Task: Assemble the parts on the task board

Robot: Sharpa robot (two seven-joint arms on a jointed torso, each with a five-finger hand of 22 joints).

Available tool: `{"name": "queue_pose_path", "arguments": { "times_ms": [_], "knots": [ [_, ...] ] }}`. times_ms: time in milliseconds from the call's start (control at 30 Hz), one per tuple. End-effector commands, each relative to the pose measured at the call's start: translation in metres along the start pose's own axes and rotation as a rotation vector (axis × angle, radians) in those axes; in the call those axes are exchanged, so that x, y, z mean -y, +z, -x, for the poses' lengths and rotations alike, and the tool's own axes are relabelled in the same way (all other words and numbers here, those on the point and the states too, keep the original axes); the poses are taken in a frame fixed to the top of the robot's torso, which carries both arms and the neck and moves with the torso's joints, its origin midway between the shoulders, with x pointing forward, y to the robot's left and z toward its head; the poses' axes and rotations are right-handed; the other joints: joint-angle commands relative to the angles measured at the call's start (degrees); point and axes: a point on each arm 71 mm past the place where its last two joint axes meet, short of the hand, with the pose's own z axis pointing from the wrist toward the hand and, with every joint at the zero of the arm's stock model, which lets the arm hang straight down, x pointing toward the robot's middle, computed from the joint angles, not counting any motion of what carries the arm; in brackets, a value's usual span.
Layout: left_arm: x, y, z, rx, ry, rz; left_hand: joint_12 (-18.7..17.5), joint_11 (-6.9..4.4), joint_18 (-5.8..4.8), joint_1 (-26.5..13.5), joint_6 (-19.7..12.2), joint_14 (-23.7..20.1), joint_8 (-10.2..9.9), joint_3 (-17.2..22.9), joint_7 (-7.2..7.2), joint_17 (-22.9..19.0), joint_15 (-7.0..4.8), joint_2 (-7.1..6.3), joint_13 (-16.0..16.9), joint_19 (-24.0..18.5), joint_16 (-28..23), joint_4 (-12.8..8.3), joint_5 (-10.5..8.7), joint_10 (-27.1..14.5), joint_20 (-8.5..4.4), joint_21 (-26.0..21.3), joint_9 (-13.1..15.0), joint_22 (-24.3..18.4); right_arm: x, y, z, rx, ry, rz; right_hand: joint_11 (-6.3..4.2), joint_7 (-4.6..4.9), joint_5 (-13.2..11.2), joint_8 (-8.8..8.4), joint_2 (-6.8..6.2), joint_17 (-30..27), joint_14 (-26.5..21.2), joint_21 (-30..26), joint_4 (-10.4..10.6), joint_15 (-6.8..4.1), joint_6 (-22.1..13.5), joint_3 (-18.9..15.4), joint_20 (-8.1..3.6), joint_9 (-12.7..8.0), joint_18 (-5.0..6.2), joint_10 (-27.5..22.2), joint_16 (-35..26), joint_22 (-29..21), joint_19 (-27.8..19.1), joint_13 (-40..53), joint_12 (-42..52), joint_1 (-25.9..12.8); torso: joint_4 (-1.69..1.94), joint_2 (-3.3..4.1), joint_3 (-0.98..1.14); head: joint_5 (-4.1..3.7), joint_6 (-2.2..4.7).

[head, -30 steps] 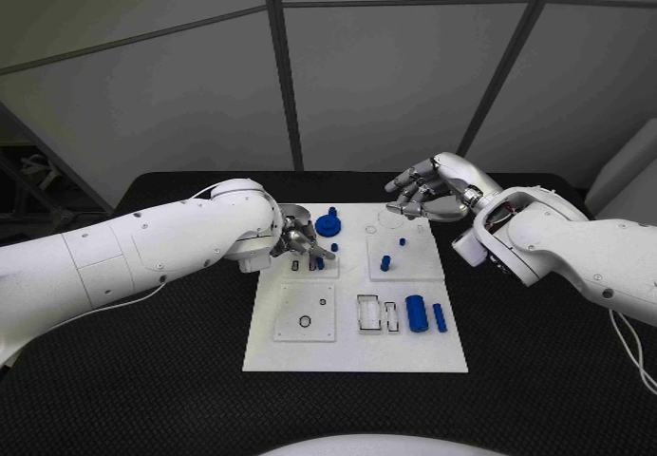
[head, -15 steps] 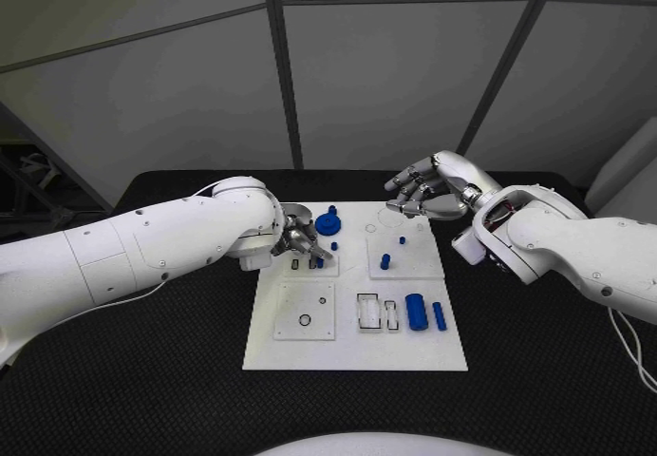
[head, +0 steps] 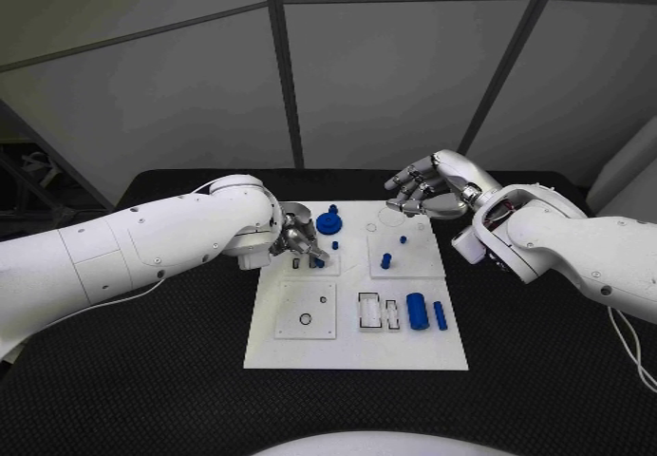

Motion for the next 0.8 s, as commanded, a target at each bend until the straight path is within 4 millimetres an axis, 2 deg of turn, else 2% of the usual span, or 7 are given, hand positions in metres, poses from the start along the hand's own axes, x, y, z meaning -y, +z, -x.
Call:
{"name": "queue_pose_path", "arguments": {
  "times_ms": [33,67,133,200,267,467,800],
  "knots": [
    [-0.001,-0.001,-0.003,-0.023,-0.035,-0.004,-1.0,-0.03,-0.5,0.2,-0.2,5.9,-0.5,9.1,0.33,15.1,-0.05,-3.33,-0.9,-0.2,0.3,-1.1,0.82,-0.6,-0.17,-0.4,0.0,0.1,-0.001,0.001,0.001,0.003,0.003,0.006,-0.09,0.06,0.2,-0.29,-0.05,0.1,0.3,-0.3,0.1,-0.04,0.3,0.2,-0.08,0.0,0.17,0.4,-0.3,-0.1,0.4,-0.1,-0.2,0.7,0.06,-0.01,-0.01,0.09,0.03],
    [-0.002,-0.002,-0.003,-0.023,-0.041,-0.005,-1.5,-0.04,-0.39,-0.5,-0.2,5.9,-0.5,14.1,0.32,15.1,0.49,-5.39,-1.3,-0.2,0.3,-1.0,1.46,-0.6,-0.4,-0.4,0.2,0.1,-0.001,0.001,0.001,0.003,0.003,0.006,-0.09,0.06,0.2,-0.29,-0.05,0.1,0.3,-0.3,0.1,-0.04,0.3,0.2,-0.08,0.0,0.17,0.4,-0.3,-0.1,0.4,-0.1,-0.2,0.7,0.06,0.01,-0.01,0.12,0.04],
    [-0.002,-0.003,-0.004,-0.022,-0.056,-0.009,-2.2,0.37,-0.43,-2.0,-0.2,5.9,-0.3,19.9,0.89,15.1,0.15,-8.2,-2.0,-0.3,0.3,-1.2,5.14,-0.8,-0.08,-0.5,0.7,0.0,-0.001,0.001,0.001,0.004,0.004,0.005,-0.08,0.06,0.4,-0.29,-0.06,0.1,0.4,-0.3,0.1,-0.04,0.3,0.2,-0.08,0.0,0.17,0.4,-0.4,-0.1,0.4,-0.1,-0.2,0.7,0.06,0.03,-0.01,0.13,0.04],
    [-0.003,-0.004,-0.004,-0.02,-0.073,-0.013,-2.9,0.37,-0.45,-4.9,-0.4,5.9,0.3,27.7,1.31,15.1,0.14,-11.57,-2.8,-0.3,0.3,-2.6,7.25,-0.7,0.24,-0.6,1.6,0.0,-0.001,0.001,0.001,0.006,0.005,0.005,-0.07,0.07,0.5,-0.3,-0.08,0.1,0.4,-0.3,0.1,-0.03,0.3,0.2,-0.08,0.0,0.17,0.4,-0.4,-0.1,0.4,-0.2,-0.2,0.7,0.06,0.03,-0.03,0.14,0.02],
    [-0.004,-0.005,-0.004,-0.015,-0.092,-0.017,-3.5,0.65,-0.4,-6.7,-0.5,5.9,0.7,31.5,0.99,15.1,0.32,-12.72,-3.6,-0.3,0.3,-4.0,8.4,-0.8,0.21,-0.6,2.3,0.0,0.0,0.001,0.001,0.007,0.007,0.004,-0.07,0.07,0.5,-0.3,-0.08,0.1,0.4,-0.3,0.1,-0.03,0.3,0.2,-0.08,0.0,0.17,0.4,-0.4,-0.1,0.4,-0.2,-0.2,0.7,0.04,0.02,-0.01,0.34,-0.02],
    [-0.007,-0.011,-0.003,0.01,-0.15,-0.03,-3.8,0.58,-0.38,-11.8,-0.2,5.9,1.9,37.7,0.86,15.1,0.19,-14.49,-4.2,-0.4,0.3,-8.4,11.67,-0.2,0.21,-0.7,4.0,0.1,0.0,0.001,0.002,0.012,0.009,0.002,-0.05,0.09,0.8,-0.32,-0.11,0.2,0.4,-0.4,0.1,-0.02,0.2,0.2,-0.07,0.0,0.16,0.4,-0.6,-0.1,0.4,-0.3,-0.3,0.6,0.08,0.03,0.03,0.58,-0.07],
    [-0.012,-0.019,0.0,0.098,-0.151,-0.031,-3.6,0.34,-0.43,-14.2,0.3,5.9,2.6,39.7,0.63,15.1,-0.04,-15.04,-4.0,-0.2,0.3,-11.1,13.98,0.6,0.04,-0.6,5.0,0.5,0.002,0.001,0.003,0.018,0.011,-0.003,-0.04,0.11,1.1,-0.34,-0.13,0.2,0.5,-0.5,0.2,0.0,0.2,0.3,-0.06,0.0,0.16,0.4,-0.7,-0.2,0.4,-0.4,-0.3,0.6,0.06,0.0,0.07,0.87,-0.22]
  ]
}}
